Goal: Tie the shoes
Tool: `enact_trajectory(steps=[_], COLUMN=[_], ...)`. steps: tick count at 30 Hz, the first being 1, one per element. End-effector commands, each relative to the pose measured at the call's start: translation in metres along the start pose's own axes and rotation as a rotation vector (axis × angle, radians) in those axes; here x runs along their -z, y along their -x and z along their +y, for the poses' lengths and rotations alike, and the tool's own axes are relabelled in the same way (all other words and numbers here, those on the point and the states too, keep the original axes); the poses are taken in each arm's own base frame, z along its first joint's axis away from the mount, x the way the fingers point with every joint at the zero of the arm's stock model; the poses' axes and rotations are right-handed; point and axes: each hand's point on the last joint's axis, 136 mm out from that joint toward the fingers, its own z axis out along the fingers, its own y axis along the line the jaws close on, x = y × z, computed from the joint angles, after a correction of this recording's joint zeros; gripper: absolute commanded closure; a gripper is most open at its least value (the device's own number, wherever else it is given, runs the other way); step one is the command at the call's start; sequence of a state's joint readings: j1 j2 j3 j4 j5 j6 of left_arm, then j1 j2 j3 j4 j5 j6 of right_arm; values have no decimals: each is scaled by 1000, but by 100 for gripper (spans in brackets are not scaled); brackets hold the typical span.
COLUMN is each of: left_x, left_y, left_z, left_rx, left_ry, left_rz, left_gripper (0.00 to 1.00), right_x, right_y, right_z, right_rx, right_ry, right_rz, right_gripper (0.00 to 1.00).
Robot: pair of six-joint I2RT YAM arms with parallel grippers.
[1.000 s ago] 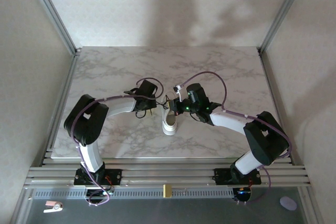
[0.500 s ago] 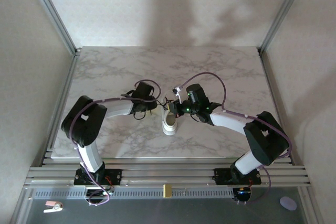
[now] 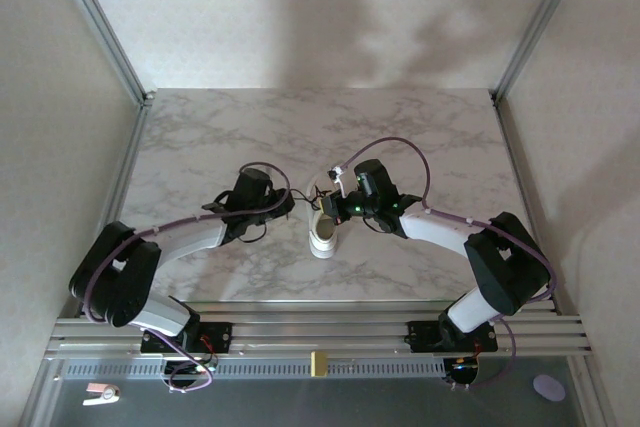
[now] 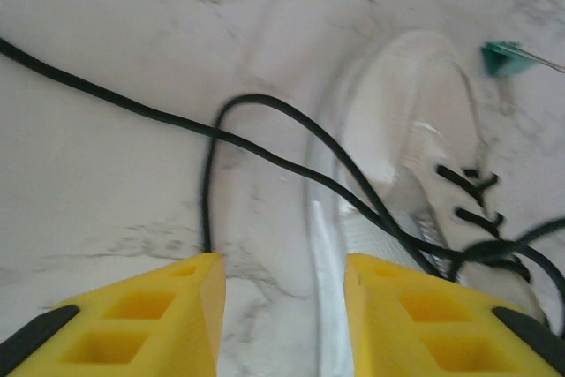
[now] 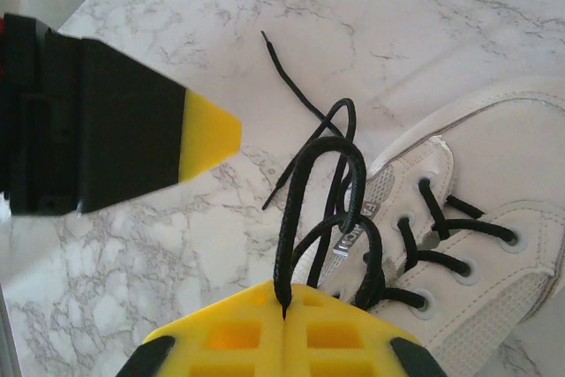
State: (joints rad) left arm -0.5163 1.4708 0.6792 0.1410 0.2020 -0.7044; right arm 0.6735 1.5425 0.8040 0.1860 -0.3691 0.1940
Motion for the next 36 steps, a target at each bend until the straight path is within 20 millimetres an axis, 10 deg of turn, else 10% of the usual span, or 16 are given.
enact_trajectory(steps=[1, 36], left_x=[-1, -24], left_y=[-3, -41], left_z=[-46, -36], left_rx=[8, 22], left_ry=[-207, -117], left_rz=[27, 135], left_gripper=[61, 71], right_x=[2, 1], right_y=[13, 13], right_z=[5, 2], right_rx=[15, 11], right_ry=[19, 9], right_rz=[-21, -22], right_gripper=[100, 100])
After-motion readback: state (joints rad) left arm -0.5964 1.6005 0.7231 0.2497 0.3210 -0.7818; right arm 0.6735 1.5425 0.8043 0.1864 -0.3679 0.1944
